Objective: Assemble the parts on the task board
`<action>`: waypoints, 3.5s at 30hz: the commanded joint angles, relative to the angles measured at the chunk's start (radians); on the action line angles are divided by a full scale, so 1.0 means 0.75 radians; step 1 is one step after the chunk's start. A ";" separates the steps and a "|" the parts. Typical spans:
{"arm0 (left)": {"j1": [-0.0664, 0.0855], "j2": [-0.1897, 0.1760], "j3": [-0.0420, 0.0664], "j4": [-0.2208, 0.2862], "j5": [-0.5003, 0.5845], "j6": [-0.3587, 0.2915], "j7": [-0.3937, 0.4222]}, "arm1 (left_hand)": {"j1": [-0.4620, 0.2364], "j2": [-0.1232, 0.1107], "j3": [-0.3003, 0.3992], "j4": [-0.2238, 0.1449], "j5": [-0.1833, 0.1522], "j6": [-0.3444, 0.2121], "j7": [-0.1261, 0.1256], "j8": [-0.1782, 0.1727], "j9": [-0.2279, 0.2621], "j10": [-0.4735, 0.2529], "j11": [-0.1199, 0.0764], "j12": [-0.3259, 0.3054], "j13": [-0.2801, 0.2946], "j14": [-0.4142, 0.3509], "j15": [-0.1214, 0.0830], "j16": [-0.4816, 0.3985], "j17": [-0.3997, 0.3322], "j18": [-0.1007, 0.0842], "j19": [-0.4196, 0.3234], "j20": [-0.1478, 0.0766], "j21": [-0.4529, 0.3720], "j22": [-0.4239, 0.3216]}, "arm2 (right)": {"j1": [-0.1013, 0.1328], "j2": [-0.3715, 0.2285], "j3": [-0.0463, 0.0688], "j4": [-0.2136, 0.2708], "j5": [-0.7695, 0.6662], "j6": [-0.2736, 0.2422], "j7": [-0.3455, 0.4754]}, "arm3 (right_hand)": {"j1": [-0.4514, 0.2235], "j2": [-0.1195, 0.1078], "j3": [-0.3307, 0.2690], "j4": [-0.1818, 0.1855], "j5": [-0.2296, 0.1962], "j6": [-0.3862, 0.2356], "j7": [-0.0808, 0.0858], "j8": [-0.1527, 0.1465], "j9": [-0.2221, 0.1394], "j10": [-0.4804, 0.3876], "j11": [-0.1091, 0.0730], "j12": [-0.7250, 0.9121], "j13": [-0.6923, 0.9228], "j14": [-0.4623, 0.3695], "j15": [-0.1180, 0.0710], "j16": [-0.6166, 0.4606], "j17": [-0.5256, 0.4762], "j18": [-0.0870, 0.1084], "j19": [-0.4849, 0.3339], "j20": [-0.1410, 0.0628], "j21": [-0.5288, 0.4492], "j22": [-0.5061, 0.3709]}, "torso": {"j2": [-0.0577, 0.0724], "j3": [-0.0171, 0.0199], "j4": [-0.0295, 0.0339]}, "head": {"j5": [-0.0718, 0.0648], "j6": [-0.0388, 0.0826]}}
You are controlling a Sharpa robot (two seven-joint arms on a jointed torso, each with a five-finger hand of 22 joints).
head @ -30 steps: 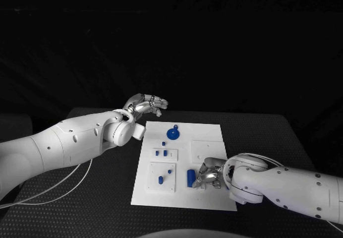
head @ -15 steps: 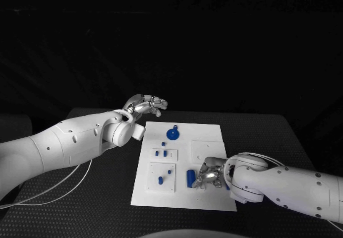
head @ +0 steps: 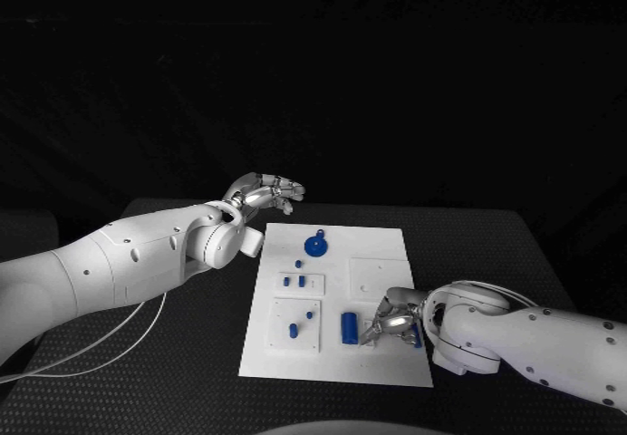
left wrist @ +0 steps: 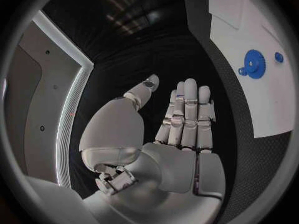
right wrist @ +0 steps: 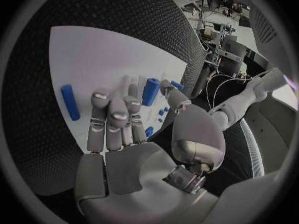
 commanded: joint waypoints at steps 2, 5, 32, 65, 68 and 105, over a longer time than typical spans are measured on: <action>0.001 0.000 0.001 0.004 0.007 0.014 0.007 | -0.010 0.002 0.003 0.007 0.004 -0.009 -0.002 0.007 -0.002 -0.005 0.007 -0.003 -0.002 0.002 0.003 -0.008 0.002 0.024 0.011 -0.001 -0.009 0.002 | 0.019 -0.054 0.024 0.020 -0.022 -0.050 0.065 | -0.001 -0.010 -0.009 0.001 0.004 -0.007 0.002 -0.001 0.002 -0.002 0.002 -0.009 0.002 0.001 -0.005 -0.005 0.002 0.040 0.008 -0.006 -0.003 0.004 | 0.000 0.0009 -0.0019 | -0.002 0.004; 0.001 -0.001 0.001 0.005 0.007 0.015 0.007 | -0.009 0.002 0.003 0.007 0.004 -0.009 -0.002 0.007 -0.002 -0.005 0.007 -0.003 -0.002 0.003 0.003 -0.008 0.002 0.025 0.011 -0.001 -0.009 0.002 | 0.030 -0.093 0.033 0.028 -0.007 -0.048 0.092 | 0.020 0.004 -0.008 -0.001 0.005 -0.017 0.004 -0.005 0.004 -0.003 0.003 -0.009 0.003 0.001 -0.005 -0.007 0.003 0.040 0.010 -0.011 -0.004 0.003 | 0.000 0.0011 -0.0024 | -0.003 0.007; 0.001 -0.001 0.001 0.013 0.007 0.019 0.008 | -0.010 0.002 0.002 0.009 0.003 -0.007 -0.003 0.010 -0.002 -0.004 0.007 -0.002 -0.002 0.003 0.003 -0.009 0.003 0.024 0.011 -0.001 -0.010 0.004 | -0.038 -0.015 0.022 0.047 -0.433 -0.059 0.078 | 0.115 0.010 -0.007 0.005 0.004 0.035 -0.014 0.029 0.043 0.036 -0.013 0.031 0.030 0.007 -0.016 -0.010 0.010 0.040 0.017 -0.005 -0.003 0.003 | 0.001 -0.0016 0.0031 | -0.014 0.004; 0.001 -0.006 0.000 0.016 0.007 0.025 0.006 | -0.013 0.003 0.001 0.013 0.003 -0.007 -0.003 0.012 -0.003 -0.003 0.007 -0.001 -0.001 0.002 0.003 -0.010 0.005 0.024 0.012 0.000 -0.012 0.005 | -0.119 0.092 0.022 -0.003 -0.847 -0.119 -0.021 | 0.063 0.040 -0.018 0.095 0.004 0.089 -0.037 0.040 0.055 0.128 -0.035 0.119 0.126 0.008 -0.036 -0.007 0.016 0.040 0.030 -0.017 -0.004 0.000 | 0.000 -0.0011 0.0026 | 0.001 -0.014; 0.001 -0.006 0.000 0.015 0.007 0.024 0.006 | -0.014 0.003 0.001 0.013 0.003 -0.007 -0.003 0.012 -0.003 -0.003 0.007 -0.001 -0.001 0.002 0.003 -0.010 0.005 0.024 0.012 0.000 -0.012 0.005 | -0.120 0.092 0.022 -0.007 -0.869 -0.126 -0.029 | 0.070 0.048 -0.009 0.099 0.004 0.091 -0.038 0.040 0.055 0.132 -0.036 0.121 0.130 0.008 -0.037 -0.007 0.017 0.040 0.031 -0.019 -0.004 0.000 | 0.000 -0.0013 0.0020 | 0.002 -0.015; 0.001 -0.013 0.000 0.024 0.007 0.027 0.003 | -0.014 0.003 0.001 0.014 0.003 -0.008 -0.003 0.013 -0.004 -0.003 0.006 -0.001 -0.001 0.002 0.003 -0.011 0.007 0.024 0.012 -0.001 -0.013 0.007 | -0.027 -0.152 0.056 0.023 -0.341 -0.128 0.064 | 0.040 0.091 -0.182 -0.033 0.004 0.017 -0.016 -0.009 0.066 0.115 -0.016 0.104 0.142 0.004 -0.024 -0.008 0.024 0.040 0.013 -0.035 -0.014 0.004 | 0.000 -0.0008 0.0012 | -0.021 0.020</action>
